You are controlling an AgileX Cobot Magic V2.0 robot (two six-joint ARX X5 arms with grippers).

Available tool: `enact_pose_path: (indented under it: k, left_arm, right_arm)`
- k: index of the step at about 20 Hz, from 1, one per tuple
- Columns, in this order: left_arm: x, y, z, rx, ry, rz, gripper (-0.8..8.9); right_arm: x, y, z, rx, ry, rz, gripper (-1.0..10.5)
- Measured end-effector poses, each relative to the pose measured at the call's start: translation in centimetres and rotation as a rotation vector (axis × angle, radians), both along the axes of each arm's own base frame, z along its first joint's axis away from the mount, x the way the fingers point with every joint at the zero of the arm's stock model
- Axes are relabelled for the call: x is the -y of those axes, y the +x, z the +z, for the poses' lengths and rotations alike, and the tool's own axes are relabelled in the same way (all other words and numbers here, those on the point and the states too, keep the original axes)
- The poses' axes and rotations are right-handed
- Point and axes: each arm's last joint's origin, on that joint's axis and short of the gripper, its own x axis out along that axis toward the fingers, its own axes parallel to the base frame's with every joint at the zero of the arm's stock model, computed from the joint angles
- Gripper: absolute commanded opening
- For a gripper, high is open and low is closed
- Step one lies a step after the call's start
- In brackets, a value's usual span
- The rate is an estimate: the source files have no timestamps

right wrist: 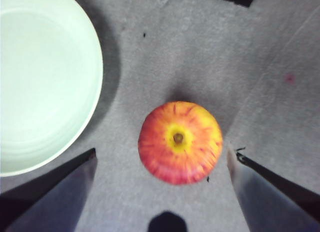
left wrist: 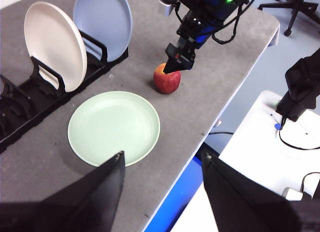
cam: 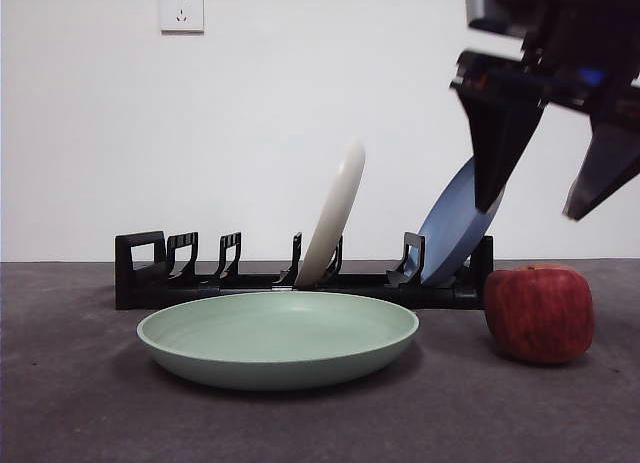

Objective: Take the green plate from the plate rack,put the plate on the table,take the apple from the table,put the apple in the plate

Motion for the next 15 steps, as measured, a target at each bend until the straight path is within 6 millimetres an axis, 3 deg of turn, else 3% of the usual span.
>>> enact_pose_path:
  k: [13, 14, 15]
  left_arm:
    - [-0.3, -0.2, -0.2, -0.038, 0.002, 0.023, 2.56]
    - [-0.3, -0.2, -0.2, -0.038, 0.002, 0.023, 2.56]
    - [-0.3, -0.2, -0.2, -0.038, 0.002, 0.023, 2.56]
  right_arm:
    - [-0.9, 3.3, -5.8, -0.115, -0.15, -0.051, 4.4]
    - [-0.8, 3.4, -6.0, -0.122, -0.153, -0.056, 4.3]
    - [-0.8, 3.4, -6.0, -0.123, -0.153, -0.057, 3.5]
